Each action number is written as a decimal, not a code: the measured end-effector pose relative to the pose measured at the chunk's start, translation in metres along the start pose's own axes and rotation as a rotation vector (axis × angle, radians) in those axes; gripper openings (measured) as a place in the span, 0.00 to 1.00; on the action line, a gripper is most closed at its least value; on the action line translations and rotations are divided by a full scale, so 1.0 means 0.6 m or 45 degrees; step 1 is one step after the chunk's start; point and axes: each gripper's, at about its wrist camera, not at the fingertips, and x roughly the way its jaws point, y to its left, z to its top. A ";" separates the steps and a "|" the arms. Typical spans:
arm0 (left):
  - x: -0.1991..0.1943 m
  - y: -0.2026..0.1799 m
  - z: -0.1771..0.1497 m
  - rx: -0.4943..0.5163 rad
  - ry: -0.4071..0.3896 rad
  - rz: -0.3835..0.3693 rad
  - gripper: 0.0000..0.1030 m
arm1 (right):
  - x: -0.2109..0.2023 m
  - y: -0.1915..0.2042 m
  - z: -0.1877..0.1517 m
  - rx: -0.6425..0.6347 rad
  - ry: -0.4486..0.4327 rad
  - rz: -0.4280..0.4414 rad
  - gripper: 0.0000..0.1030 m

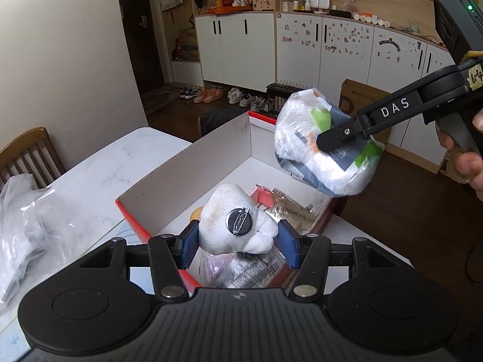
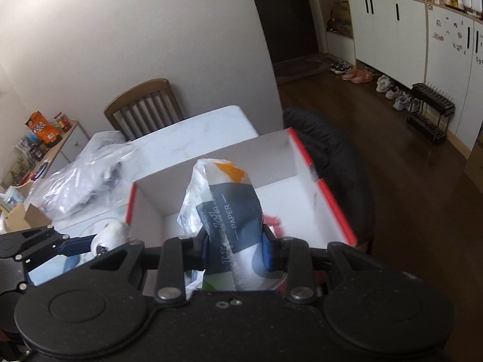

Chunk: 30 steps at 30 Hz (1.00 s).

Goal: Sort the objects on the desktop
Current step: 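Lift the plush toy and tissue pack and carry both over the shoebox, then lower the plush toy and tissue pack into the shoebox and open both tools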

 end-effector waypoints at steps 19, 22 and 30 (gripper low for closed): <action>0.165 0.068 0.059 -0.099 0.229 -0.016 0.53 | 0.143 -0.018 0.072 -0.051 0.140 -0.007 0.31; 0.186 0.077 0.062 -0.130 0.267 -0.029 0.53 | 0.171 -0.017 0.079 -0.044 0.175 -0.004 0.31; 0.220 0.086 0.052 -0.136 0.325 -0.021 0.53 | 0.230 -0.016 0.080 -0.059 0.269 -0.007 0.31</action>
